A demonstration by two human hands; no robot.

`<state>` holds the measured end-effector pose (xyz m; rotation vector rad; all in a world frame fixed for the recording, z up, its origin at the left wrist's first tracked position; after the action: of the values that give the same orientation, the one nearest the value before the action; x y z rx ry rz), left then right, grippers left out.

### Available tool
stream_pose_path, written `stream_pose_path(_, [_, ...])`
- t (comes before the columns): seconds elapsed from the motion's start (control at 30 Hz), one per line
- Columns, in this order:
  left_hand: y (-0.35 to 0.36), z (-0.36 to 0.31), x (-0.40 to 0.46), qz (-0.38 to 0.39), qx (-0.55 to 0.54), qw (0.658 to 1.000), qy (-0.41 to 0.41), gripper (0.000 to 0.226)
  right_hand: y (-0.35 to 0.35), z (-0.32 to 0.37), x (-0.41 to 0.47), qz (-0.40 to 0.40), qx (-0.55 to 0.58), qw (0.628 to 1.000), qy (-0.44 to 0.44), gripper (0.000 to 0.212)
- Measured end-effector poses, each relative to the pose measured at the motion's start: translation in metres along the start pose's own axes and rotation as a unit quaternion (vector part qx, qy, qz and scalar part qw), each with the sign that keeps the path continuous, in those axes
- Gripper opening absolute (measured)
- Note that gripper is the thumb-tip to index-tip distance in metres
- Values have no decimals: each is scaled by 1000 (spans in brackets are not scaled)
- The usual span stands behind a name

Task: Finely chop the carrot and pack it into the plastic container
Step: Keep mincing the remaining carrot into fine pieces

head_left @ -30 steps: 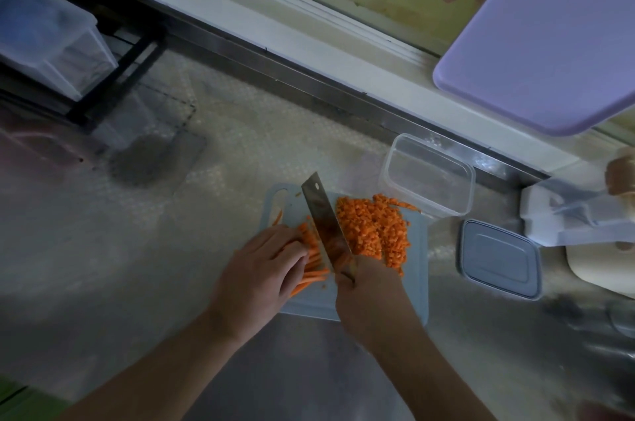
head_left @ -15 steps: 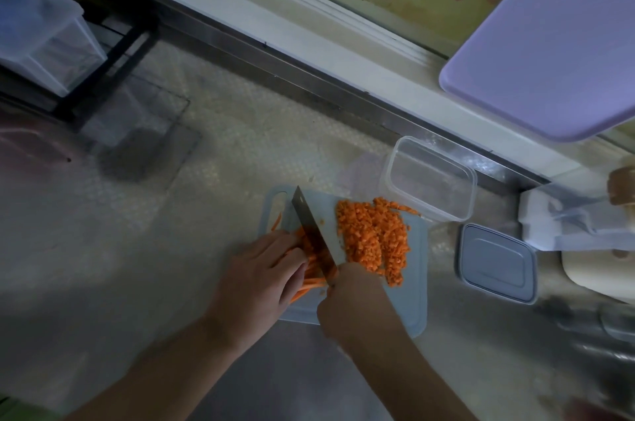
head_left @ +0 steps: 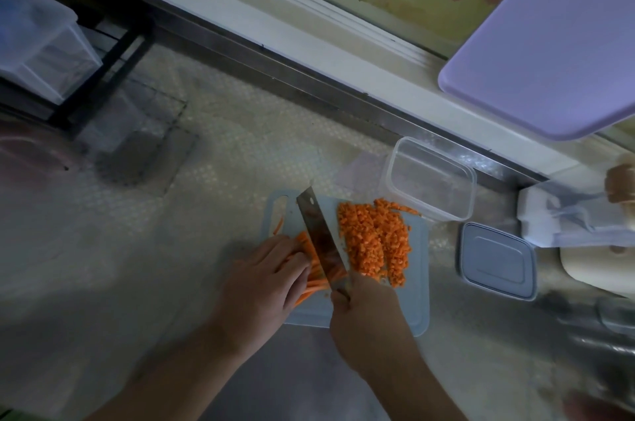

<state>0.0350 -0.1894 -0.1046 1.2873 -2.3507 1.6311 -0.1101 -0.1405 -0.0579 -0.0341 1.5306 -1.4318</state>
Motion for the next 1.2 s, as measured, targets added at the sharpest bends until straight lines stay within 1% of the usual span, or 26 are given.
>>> stream_pose_path(0.07, [-1,-1,1,3,-2,1000,4,16,-1,2,0,2,1,1000,1,15])
stream_pose_path(0.2, [-2,-1,2,1,-5,1000,1,15,-8,5,-3,-6,-7,1000,-5,10])
stream_pose_path(0.33, [-3,-1,3,-1,-5,1000,5,16,-11,7,-4,0,-17,1000,3,11])
stream_pose_path(0.4, [-3,-1,2,-1,-3,1000,6,18,-10,7,-4,5,-21,1000,9,8])
stream_pose_path(0.5, [-3,-1,2,1,1,1000,8,17,-12,6,-3,-1,-25,1000,9,18])
stream_pose_path(0.53, [-3,-1,2,0,3,1000,8,16,-13,6,-3,-2,-25,1000,8,18])
stream_pose_path(0.6, [-4,-1,3,0,8,1000,10,15,-11,5,-3,2,-29,999,13,7])
stream_pose_path(0.63, [-4,-2,4,0,10,1000,12,15,-9,4,-1,5,-34,999,14,7])
stream_pose_path(0.7, [-5,-3,4,2,12,1000,17,16,-3,3,2,15,-47,999,20,13])
stream_pose_path(0.8, [-4,-2,3,7,6,1000,20,16,8,5,8,37,-64,996,50,14])
stream_pose_path(0.87, [-1,-1,3,11,3,1000,17,15,13,8,12,33,-64,996,57,14])
stream_pose_path(1.03, [-1,-1,0,12,8,1000,10,18,15,9,14,7,-24,1000,7,17])
stream_pose_path(1.13, [-3,0,0,1,5,1000,-17,16,6,9,11,-9,16,1000,-13,16])
stream_pose_path(1.2, [-3,1,-1,-5,2,999,-35,19,-1,7,7,-16,18,1000,-16,18])
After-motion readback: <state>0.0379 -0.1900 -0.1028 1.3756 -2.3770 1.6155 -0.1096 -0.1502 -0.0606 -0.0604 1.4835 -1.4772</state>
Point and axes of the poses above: each hand's wrist, its own x-axis towards the middle knuckle, its own y-axis out of the palm, z = x × y, the point moved 6 cm from there along x, towards the middle knuckle, and after that the axes turned 14 degrees about y, right-handed, at the moved point
